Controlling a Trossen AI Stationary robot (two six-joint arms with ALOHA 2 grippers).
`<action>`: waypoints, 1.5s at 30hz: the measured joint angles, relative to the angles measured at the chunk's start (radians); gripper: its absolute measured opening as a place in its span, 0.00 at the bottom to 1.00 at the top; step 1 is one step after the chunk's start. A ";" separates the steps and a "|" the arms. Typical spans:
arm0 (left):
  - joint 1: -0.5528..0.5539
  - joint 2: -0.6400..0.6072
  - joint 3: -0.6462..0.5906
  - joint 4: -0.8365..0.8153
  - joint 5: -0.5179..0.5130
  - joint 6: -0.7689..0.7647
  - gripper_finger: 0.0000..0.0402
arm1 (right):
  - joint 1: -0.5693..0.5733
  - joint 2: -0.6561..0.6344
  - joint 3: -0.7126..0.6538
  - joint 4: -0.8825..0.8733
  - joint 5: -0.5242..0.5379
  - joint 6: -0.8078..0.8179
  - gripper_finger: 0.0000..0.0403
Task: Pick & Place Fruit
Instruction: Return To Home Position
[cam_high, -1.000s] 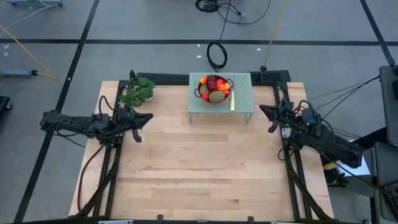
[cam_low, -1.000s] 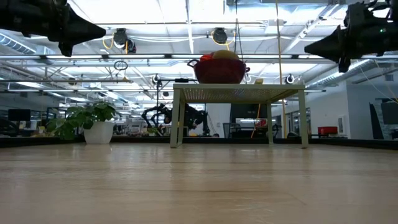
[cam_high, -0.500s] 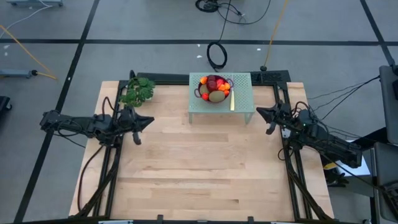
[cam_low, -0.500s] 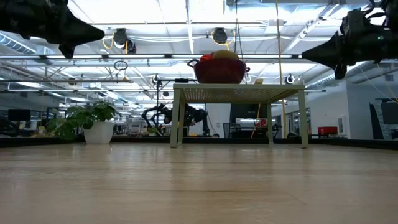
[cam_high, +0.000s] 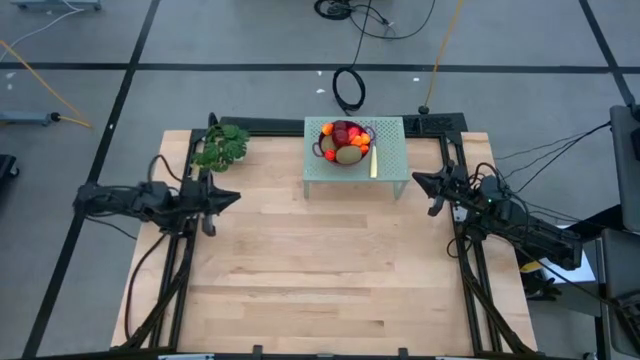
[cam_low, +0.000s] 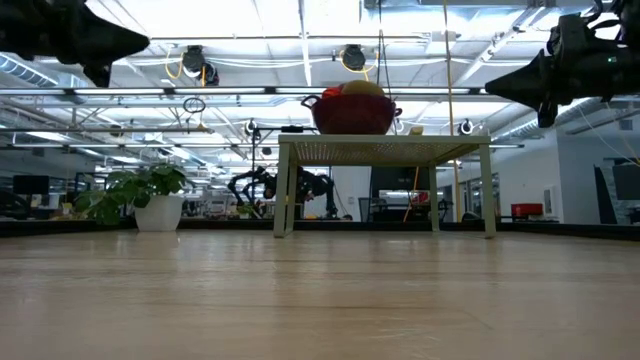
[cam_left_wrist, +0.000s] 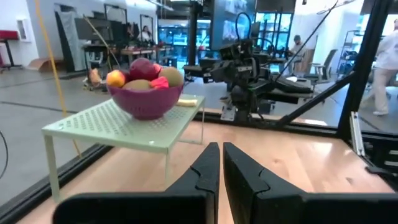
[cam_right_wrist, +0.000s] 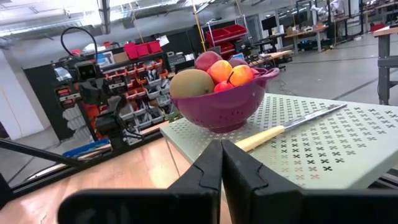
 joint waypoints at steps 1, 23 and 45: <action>0.000 -0.028 0.000 -0.027 0.001 -0.011 0.05 | 0.000 0.000 0.000 0.000 0.000 0.000 0.00; -0.002 -0.108 -0.247 0.181 0.095 -0.032 0.05 | 0.000 0.001 0.001 -0.096 0.000 -0.004 0.00; -0.002 -0.109 -0.247 0.147 0.122 -0.076 0.05 | 0.000 0.014 -0.178 0.193 -0.024 -0.100 0.00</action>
